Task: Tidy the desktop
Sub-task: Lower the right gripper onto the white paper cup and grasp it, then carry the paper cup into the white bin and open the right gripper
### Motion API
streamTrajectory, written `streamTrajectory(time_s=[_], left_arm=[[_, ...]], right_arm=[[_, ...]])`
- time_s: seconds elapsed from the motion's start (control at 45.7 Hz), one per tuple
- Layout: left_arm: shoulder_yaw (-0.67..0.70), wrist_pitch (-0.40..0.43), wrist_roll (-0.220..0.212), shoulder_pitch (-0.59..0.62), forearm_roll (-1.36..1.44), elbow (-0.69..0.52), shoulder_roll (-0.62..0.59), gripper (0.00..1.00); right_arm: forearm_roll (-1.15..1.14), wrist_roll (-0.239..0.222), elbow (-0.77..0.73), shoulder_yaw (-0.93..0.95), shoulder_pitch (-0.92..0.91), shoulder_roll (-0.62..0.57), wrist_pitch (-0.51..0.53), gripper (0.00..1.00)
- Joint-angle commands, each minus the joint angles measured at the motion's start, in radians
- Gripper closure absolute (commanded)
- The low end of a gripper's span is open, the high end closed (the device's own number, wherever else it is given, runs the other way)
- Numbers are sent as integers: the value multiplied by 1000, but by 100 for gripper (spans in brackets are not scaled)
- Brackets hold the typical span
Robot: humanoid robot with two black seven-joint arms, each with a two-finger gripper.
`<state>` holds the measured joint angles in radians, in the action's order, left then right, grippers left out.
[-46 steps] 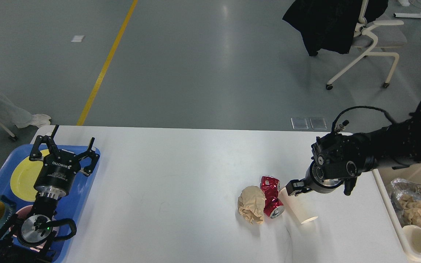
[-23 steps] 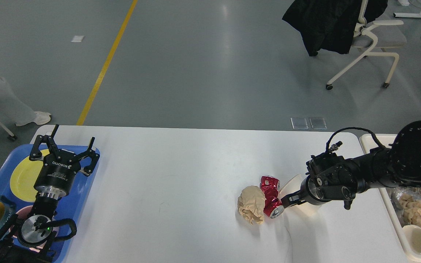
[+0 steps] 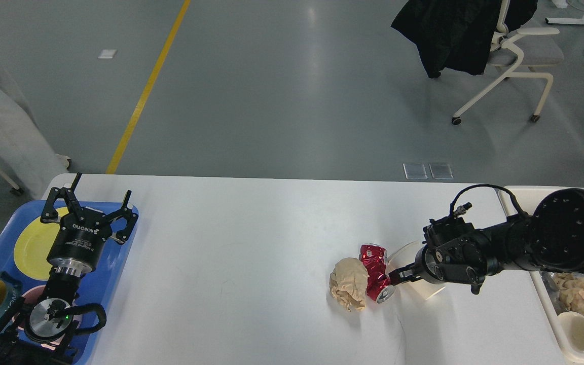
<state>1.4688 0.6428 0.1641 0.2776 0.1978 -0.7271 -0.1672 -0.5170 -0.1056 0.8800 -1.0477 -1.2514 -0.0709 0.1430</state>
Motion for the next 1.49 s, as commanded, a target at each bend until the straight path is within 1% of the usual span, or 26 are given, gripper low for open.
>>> streamTrajectory(time_s=[0.0, 0.175, 0.219, 0.241, 0.263, 0.35, 0.394, 0.438, 0.504, 0.547, 0.569, 0.591, 0.745, 0.898, 0.942, 1.161, 1.292, 1.38, 1.423, 1.467], left_arm=[[-1, 0, 0, 0, 0, 0, 0, 4], [-1, 0, 0, 0, 0, 0, 0, 4], [-1, 0, 0, 0, 0, 0, 0, 4], [-1, 0, 0, 0, 0, 0, 0, 4], [-1, 0, 0, 0, 2, 0, 0, 4], [-1, 0, 0, 0, 0, 0, 0, 4], [-1, 0, 0, 0, 0, 0, 0, 4], [-1, 0, 0, 0, 0, 0, 0, 4], [-1, 1, 0, 0, 0, 0, 0, 4], [-1, 1, 0, 0, 0, 0, 0, 4], [-1, 0, 0, 0, 0, 0, 0, 4], [-1, 0, 0, 0, 0, 0, 0, 4], [-1, 0, 0, 0, 0, 0, 0, 4], [-1, 0, 0, 0, 0, 0, 0, 4], [1, 0, 0, 0, 0, 0, 0, 4], [1, 0, -2, 0, 0, 0, 0, 4], [-1, 1, -2, 0, 0, 0, 0, 4], [-1, 0, -2, 0, 0, 0, 0, 4], [-1, 0, -2, 0, 0, 0, 0, 4], [-1, 0, -2, 0, 0, 0, 0, 4]], right_arm=[[6, 0, -6, 0, 10, 0, -40, 5], [5, 0, -6, 1, 23, 2, -43, 5], [5, 0, -4, 0, 27, 2, -43, 7], [5, 0, -6, 0, 29, 2, -43, 10], [6, 0, -4, 1, 29, 2, -43, 15], [11, -2, -4, 3, 29, -1, -46, 39], [15, -2, -4, 6, 27, -1, -46, 54], [17, -3, -4, 9, 26, -3, -45, 66], [17, -5, -3, 9, 26, -1, -46, 80], [17, -9, 1, 9, 24, -1, -45, 93], [17, -9, 2, 9, 24, -3, -45, 98], [17, -9, 2, 9, 24, -3, -45, 100], [26, -14, 7, 8, 14, -12, -36, 100], [118, -48, 24, 8, 12, -23, -29, 100], [144, -51, 28, 6, 10, -30, -29, 100], [163, -51, 47, 6, 3, -37, -42, 100], [164, -57, 60, 6, -23, -50, -22, 100], [167, -82, 160, 3, -110, -105, 13, 100], [167, -97, 233, 0, -189, -144, 49, 100], [181, -101, 310, -12, -271, -179, 82, 100]])
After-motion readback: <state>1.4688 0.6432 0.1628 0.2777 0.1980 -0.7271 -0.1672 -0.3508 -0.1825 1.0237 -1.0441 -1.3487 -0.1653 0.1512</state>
